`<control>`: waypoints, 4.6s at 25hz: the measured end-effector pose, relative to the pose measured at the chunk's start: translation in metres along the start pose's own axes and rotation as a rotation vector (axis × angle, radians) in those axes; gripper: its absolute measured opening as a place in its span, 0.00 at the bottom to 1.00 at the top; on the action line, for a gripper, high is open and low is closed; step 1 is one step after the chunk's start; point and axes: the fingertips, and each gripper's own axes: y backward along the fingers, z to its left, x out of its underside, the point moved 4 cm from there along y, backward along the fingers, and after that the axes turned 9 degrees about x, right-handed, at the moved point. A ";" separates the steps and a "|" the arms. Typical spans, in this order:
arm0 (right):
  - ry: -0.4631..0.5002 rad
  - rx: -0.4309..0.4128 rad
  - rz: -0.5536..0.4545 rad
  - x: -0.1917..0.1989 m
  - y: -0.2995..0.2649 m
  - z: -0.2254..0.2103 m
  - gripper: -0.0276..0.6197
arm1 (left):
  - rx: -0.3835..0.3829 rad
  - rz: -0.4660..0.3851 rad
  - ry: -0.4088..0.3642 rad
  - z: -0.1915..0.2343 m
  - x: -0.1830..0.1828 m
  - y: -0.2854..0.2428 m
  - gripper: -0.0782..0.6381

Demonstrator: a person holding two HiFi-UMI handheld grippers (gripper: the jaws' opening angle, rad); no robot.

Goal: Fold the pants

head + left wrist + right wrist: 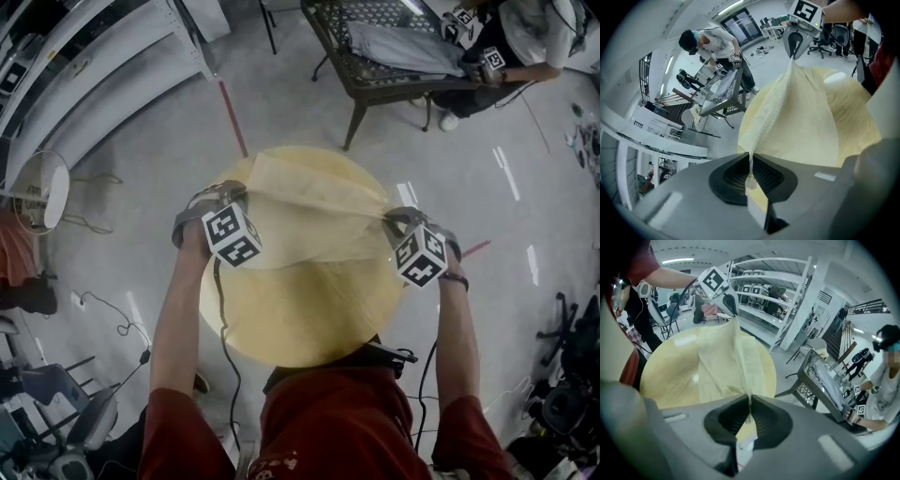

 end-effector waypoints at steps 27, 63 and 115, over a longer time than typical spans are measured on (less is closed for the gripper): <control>-0.212 0.026 0.010 0.026 -0.074 -0.061 0.14 | 0.075 0.119 -0.049 0.057 -0.035 -0.141 0.18; -0.365 0.329 -0.275 -0.033 0.048 -0.030 0.22 | -0.232 -0.414 0.510 -0.015 -0.066 0.030 0.36; -0.585 0.416 -0.922 0.041 0.289 -0.061 0.05 | -0.783 -0.987 0.865 -0.173 -0.291 0.241 0.12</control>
